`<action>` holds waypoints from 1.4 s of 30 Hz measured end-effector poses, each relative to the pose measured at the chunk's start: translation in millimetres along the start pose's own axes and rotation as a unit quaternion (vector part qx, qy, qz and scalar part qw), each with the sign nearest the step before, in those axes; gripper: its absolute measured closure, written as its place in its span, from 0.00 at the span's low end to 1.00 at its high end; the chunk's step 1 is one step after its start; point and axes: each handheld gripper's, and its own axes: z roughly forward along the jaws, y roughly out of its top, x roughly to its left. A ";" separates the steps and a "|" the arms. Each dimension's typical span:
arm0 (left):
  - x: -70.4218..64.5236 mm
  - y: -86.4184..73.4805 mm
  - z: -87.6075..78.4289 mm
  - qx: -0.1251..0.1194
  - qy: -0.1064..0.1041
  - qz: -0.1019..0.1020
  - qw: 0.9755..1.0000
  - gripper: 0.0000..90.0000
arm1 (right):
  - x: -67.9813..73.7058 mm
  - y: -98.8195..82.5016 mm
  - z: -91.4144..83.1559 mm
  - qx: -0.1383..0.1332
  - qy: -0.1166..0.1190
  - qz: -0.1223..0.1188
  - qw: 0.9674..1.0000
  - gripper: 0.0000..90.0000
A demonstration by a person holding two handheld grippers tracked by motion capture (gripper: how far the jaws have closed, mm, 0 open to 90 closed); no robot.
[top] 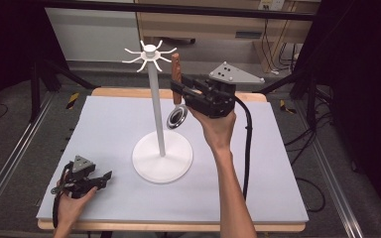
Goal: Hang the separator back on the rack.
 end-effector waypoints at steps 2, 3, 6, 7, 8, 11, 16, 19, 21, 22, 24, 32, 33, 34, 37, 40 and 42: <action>0.2 0.0 0.0 0.000 0.000 0.000 1.000 0.33 | 0.4 -0.1 -0.1 -0.001 0.000 -0.001 1.000 0.75; 0.3 0.0 -0.1 0.000 0.000 0.000 1.000 0.33 | 1.0 0.0 -0.8 0.000 -0.002 -0.004 1.000 0.75; -0.1 -0.1 -0.3 -0.003 0.000 -0.003 1.000 0.33 | 2.2 0.6 -5.0 -0.004 -0.012 -0.009 1.000 0.75; -0.3 -0.1 -0.4 -0.003 -0.001 -0.004 1.000 0.33 | 2.8 1.0 -7.7 -0.006 -0.016 -0.010 1.000 0.76; -0.1 0.0 -0.4 -0.003 0.000 -0.003 1.000 0.33 | 3.6 1.2 -10.8 -0.011 -0.017 -0.009 1.000 0.75; 0.0 0.0 -0.1 0.000 0.000 0.000 1.000 0.33 | 7.8 0.6 -20.4 -0.024 -0.023 -0.008 0.999 0.76; -1.4 0.0 0.7 -0.001 0.000 -0.001 1.000 0.33 | 23.0 -3.2 -23.4 -0.017 -0.022 -0.025 0.999 0.75; -0.8 0.0 -0.2 -0.001 0.001 0.000 1.000 0.33 | 32.7 -5.8 -18.8 -0.013 -0.018 -0.030 0.999 0.76; -0.4 -0.1 -0.4 -0.003 0.001 -0.002 1.000 0.33 | 38.2 -6.0 -15.9 -0.012 -0.020 -0.036 0.999 0.75; -0.4 -0.2 -0.4 -0.003 0.000 -0.005 1.000 0.33 | 40.2 -5.9 -15.1 -0.013 -0.020 -0.038 0.999 0.75; -0.3 -0.3 -0.5 -0.003 0.000 -0.005 1.000 0.33 | 44.2 -4.9 -13.4 -0.016 -0.022 -0.041 0.999 0.75; -0.2 -0.1 -0.6 -0.003 0.000 -0.003 1.000 0.33 | 51.0 -2.4 -4.8 0.001 -0.050 -0.052 0.997 0.75; -0.2 0.0 -0.7 -0.003 0.000 -0.002 1.000 0.33 | 50.6 -2.7 -3.3 0.004 -0.053 -0.051 0.997 0.75; -0.2 0.0 -0.6 -0.003 0.000 -0.002 1.000 0.33 | 49.9 -3.3 -1.9 0.006 -0.053 -0.051 0.997 0.75; 0.1 0.0 -0.4 0.000 0.000 0.000 1.000 0.33 | 48.5 -6.0 3.3 0.012 -0.058 -0.048 0.997 0.75; -0.3 0.0 -0.4 -0.002 0.000 -0.002 1.000 0.33 | 47.5 -9.8 9.1 0.010 -0.064 -0.041 0.997 0.75; 0.0 0.0 -0.4 -0.002 0.000 -0.002 1.000 0.33 | 47.3 -11.2 12.1 0.004 -0.066 -0.037 0.997 0.75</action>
